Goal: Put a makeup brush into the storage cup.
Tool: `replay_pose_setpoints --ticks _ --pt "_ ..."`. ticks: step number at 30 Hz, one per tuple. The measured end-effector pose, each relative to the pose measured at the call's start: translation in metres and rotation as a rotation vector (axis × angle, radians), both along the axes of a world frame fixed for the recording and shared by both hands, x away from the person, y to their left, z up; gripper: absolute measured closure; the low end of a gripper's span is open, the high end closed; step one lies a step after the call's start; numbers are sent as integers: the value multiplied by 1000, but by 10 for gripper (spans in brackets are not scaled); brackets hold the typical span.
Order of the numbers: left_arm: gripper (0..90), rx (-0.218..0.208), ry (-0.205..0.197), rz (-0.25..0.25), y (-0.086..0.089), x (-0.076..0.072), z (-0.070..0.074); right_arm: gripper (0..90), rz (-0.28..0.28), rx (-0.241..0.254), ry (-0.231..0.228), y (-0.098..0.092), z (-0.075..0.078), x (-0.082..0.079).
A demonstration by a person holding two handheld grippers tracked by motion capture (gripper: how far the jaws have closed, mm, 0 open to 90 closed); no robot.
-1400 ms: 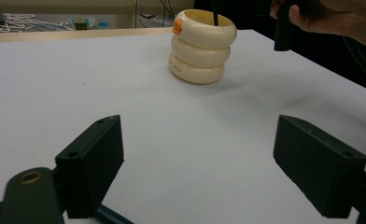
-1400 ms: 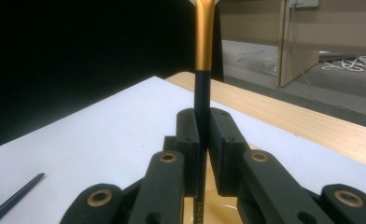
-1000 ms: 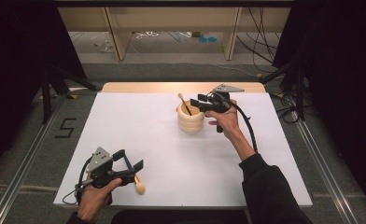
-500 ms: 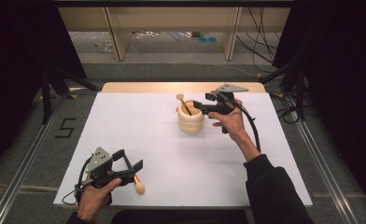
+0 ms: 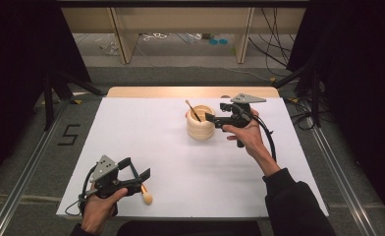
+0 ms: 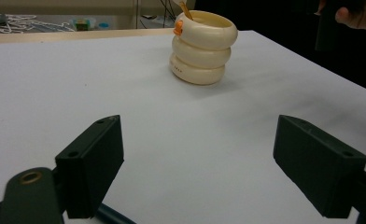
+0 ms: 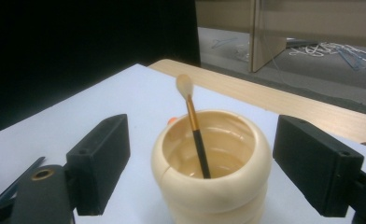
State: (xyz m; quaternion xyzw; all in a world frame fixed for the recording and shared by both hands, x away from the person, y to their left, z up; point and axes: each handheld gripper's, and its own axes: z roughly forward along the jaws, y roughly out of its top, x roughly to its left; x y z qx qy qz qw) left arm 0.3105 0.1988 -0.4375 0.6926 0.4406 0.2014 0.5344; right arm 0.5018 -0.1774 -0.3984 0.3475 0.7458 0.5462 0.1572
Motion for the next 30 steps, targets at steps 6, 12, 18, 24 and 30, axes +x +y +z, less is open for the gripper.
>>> replay_pose_setpoints --ticks 6,12,18,24,30 --pt "158 7 5 6 0 -1 1 186 1 -16 -22 -1 2 -15" --pt "158 8 5 5 0 -1 1 165 13 -43 -46 0 2 -28" --pt "158 4 2 5 0 0 0 162 21 -44 -40 -1 -2 -38" --pt "158 7 3 5 0 -1 0 162 28 -42 -39 -3 -5 -46" --pt "158 6 3 7 0 -1 0 161 30 -43 -28 -5 -7 -56"
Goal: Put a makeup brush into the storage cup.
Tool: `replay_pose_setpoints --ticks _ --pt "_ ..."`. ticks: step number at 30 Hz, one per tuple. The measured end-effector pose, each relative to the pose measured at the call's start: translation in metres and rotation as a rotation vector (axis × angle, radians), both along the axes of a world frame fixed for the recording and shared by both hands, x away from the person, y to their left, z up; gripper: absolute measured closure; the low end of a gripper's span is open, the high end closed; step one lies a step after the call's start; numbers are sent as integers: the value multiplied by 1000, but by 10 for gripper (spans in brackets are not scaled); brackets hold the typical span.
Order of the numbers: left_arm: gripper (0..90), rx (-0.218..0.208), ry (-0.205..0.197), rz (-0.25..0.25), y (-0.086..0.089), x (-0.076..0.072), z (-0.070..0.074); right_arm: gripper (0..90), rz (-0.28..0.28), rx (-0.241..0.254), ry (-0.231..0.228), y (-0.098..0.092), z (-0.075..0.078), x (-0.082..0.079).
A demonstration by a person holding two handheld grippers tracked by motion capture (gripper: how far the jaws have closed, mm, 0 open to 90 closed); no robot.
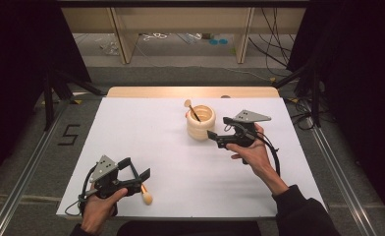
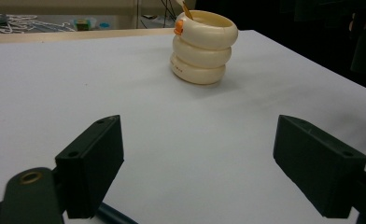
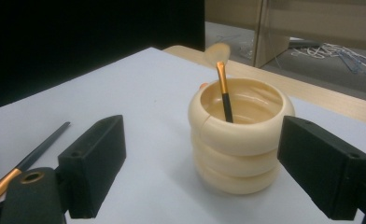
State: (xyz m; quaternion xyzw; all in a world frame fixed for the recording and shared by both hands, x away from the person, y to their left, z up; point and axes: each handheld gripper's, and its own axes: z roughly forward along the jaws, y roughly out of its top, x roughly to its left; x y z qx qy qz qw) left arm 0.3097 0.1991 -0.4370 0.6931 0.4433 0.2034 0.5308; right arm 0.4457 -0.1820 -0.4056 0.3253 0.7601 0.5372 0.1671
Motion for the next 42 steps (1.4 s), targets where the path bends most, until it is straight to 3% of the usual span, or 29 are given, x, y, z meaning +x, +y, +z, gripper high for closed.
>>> replay_pose_setpoints --ticks 8,15,22,29,42 --pt "158 -7 2 1 0 1 0 161 10 15 4 -2 -5 -13" --pt "158 -4 4 5 0 0 0 160 13 1 19 -3 -12 -22" --pt "158 -4 4 6 1 1 0 161 18 22 4 -6 -14 -31" --pt "158 -5 5 6 0 1 0 160 22 -2 14 -10 -18 -44" --pt "158 1 10 10 1 2 0 161 35 1 21 -15 -25 -59"
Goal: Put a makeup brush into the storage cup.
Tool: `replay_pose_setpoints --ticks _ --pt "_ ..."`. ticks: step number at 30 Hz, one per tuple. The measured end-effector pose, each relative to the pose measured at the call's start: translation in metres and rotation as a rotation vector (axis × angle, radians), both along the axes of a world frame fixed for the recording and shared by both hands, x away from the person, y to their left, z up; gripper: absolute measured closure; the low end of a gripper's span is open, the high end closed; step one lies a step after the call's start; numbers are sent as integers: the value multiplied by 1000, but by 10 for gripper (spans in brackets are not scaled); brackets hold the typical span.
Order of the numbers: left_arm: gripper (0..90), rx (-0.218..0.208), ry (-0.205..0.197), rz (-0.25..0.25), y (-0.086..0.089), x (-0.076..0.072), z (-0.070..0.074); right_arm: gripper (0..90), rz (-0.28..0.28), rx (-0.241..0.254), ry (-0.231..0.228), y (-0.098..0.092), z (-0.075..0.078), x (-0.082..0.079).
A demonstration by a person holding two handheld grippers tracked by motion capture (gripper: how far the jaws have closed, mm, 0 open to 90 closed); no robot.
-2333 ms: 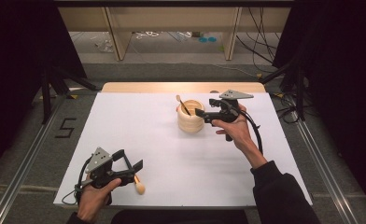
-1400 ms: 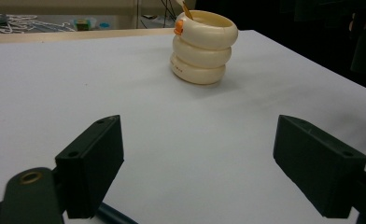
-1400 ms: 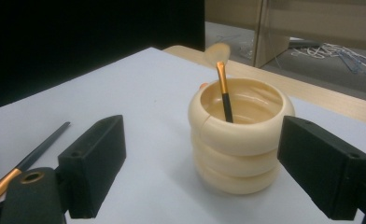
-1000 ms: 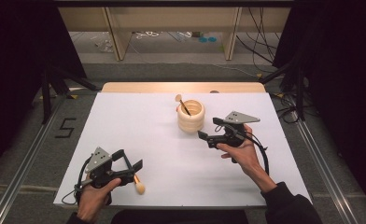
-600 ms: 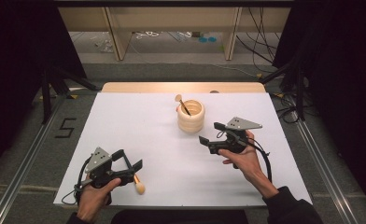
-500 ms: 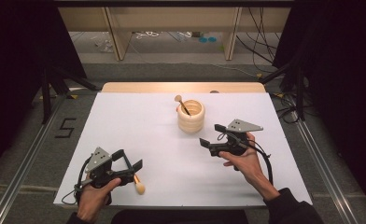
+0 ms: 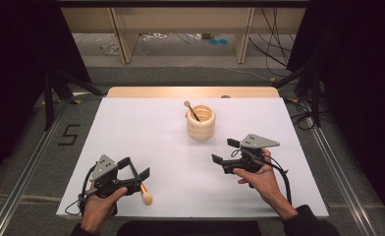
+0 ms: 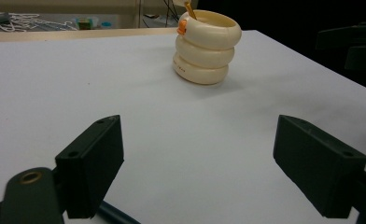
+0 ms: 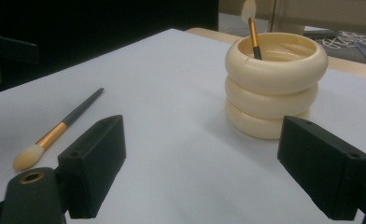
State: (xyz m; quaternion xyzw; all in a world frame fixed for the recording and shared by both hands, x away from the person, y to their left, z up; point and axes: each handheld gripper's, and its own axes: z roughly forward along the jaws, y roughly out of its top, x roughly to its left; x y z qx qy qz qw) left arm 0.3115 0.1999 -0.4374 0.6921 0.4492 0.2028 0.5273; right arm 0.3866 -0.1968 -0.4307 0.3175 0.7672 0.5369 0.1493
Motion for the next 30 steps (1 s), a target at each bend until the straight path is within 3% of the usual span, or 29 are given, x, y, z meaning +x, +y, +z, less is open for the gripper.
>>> replay_pose_setpoints --ticks 16,19,30 --pt "158 2 2 -4 0 -1 -1 159 0 -8 16 -12 -2 -17" --pt "158 -3 2 0 1 -1 -1 159 -1 6 9 -12 -4 -18" --pt "158 -1 -1 -7 0 0 -1 158 0 -14 17 -14 -4 -21"
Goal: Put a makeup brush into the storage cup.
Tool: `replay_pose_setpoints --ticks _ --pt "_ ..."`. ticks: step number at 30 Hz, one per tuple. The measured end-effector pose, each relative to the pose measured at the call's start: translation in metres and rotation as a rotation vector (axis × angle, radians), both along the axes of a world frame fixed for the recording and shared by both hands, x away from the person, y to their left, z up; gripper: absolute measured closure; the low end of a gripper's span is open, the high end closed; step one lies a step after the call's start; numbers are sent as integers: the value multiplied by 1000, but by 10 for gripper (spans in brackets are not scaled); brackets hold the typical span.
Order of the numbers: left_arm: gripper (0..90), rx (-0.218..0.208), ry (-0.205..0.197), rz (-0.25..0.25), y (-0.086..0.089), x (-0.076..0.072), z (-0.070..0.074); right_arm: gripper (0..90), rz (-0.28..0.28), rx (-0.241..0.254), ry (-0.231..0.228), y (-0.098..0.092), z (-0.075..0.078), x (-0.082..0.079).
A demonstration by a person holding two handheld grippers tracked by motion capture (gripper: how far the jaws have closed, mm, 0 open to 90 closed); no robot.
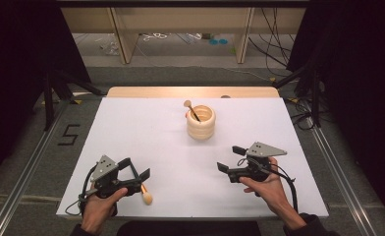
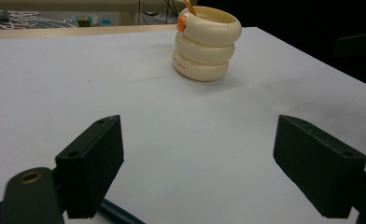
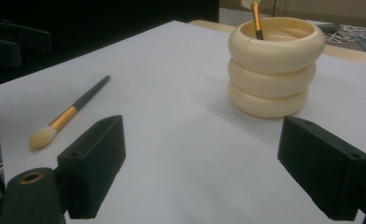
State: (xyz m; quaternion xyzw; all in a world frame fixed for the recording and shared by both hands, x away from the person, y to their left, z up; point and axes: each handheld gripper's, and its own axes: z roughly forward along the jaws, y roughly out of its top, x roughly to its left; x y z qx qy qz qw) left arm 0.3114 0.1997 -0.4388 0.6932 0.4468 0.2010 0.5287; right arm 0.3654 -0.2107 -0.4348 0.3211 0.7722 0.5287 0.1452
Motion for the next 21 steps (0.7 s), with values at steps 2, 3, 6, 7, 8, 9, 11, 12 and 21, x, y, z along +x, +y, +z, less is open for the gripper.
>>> replay_pose_setpoints --ticks 2,3,6,7,8,9,11,12,21 --pt "158 0 3 0 0 0 0 159 3 14 -1 1 -1 1" --pt "158 1 7 0 0 1 0 158 0 9 -2 0 -1 1" --pt "158 7 8 -7 -1 2 0 158 1 3 6 -2 -1 0" --pt "158 6 6 -15 0 3 0 159 -6 0 6 -2 -1 0" --pt "158 9 9 -14 0 4 0 159 -7 0 5 -2 -1 0" --pt "158 12 9 -23 1 5 0 159 -7 0 5 -3 -1 0" --pt "158 18 18 -36 2 7 0 158 -6 3 8 -3 0 -1" --pt "158 30 17 -49 3 8 1 159 -5 2 6 -3 0 -1" --pt "162 95 46 -128 8 19 8 159 -12 4 8 -5 0 -3"
